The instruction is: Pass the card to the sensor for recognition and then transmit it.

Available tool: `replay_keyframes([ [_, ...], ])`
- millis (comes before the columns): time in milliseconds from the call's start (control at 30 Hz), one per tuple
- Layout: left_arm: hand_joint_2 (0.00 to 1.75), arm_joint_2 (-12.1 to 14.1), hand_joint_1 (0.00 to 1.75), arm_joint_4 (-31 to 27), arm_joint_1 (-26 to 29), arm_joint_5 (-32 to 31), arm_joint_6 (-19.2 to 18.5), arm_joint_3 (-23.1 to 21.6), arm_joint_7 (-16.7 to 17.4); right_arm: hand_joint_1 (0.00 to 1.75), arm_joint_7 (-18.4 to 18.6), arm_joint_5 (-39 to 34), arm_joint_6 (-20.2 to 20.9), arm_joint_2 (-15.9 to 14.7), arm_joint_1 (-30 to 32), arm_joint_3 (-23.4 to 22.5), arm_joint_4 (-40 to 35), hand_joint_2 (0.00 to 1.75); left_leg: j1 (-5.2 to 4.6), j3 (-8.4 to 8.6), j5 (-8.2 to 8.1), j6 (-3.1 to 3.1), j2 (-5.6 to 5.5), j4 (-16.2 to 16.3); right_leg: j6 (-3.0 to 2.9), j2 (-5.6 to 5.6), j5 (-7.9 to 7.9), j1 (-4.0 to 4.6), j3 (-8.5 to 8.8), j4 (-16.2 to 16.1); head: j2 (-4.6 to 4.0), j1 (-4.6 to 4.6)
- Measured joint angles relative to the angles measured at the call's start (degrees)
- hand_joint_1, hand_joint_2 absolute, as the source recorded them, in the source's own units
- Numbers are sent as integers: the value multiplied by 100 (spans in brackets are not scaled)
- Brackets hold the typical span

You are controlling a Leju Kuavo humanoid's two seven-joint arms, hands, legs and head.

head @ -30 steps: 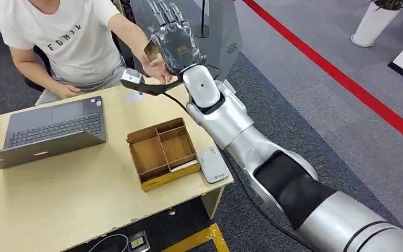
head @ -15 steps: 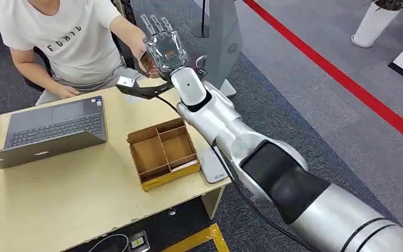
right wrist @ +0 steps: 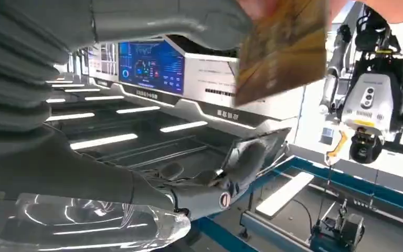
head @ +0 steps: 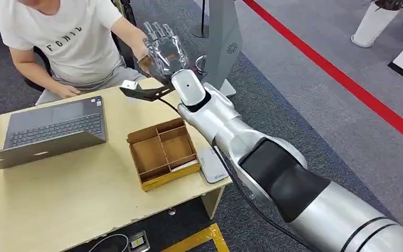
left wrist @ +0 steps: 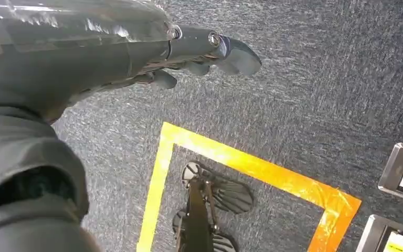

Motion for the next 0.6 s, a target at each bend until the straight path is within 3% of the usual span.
replay_keyframes([
  [467, 0, 2, 0, 0, 0, -63, -35, -68, -20, 0, 55, 0, 221, -11, -30, 46, 90, 0, 0, 3, 0, 0, 2, 0, 0, 6, 0, 0, 0, 0, 2, 2],
  [600, 0, 2, 0, 0, 0, -74, -63, -81, -35, 0, -229, -197, 188, -20, -30, 46, 90, 0, 0, 4, 0, 0, 3, 1, 0, 7, 0, 0, 0, 0, 0, 2],
])
